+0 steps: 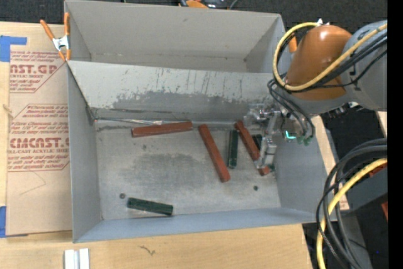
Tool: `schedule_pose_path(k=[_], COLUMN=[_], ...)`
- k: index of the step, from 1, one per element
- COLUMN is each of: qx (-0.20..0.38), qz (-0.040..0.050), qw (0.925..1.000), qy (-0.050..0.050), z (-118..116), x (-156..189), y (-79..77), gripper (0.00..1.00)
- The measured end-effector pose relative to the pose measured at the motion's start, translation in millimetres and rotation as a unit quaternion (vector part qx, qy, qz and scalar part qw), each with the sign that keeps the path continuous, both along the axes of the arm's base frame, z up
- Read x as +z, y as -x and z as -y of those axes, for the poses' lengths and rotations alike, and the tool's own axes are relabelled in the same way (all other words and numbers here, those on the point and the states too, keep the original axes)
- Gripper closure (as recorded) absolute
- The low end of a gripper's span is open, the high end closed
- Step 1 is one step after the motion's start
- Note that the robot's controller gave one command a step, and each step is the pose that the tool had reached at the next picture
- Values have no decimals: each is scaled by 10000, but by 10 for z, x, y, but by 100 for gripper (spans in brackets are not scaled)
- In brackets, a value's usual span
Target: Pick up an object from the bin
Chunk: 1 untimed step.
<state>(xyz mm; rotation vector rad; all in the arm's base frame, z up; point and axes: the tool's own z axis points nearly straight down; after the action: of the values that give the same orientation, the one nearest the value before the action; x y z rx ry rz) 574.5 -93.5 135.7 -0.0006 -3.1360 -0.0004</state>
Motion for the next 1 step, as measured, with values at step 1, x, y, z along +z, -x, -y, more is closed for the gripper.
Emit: schedule_pose_path(k=[1], qx=[-1008], qz=[35], qw=[9949], qy=[-2], z=[115], x=[-662], y=[79], gripper=[0])
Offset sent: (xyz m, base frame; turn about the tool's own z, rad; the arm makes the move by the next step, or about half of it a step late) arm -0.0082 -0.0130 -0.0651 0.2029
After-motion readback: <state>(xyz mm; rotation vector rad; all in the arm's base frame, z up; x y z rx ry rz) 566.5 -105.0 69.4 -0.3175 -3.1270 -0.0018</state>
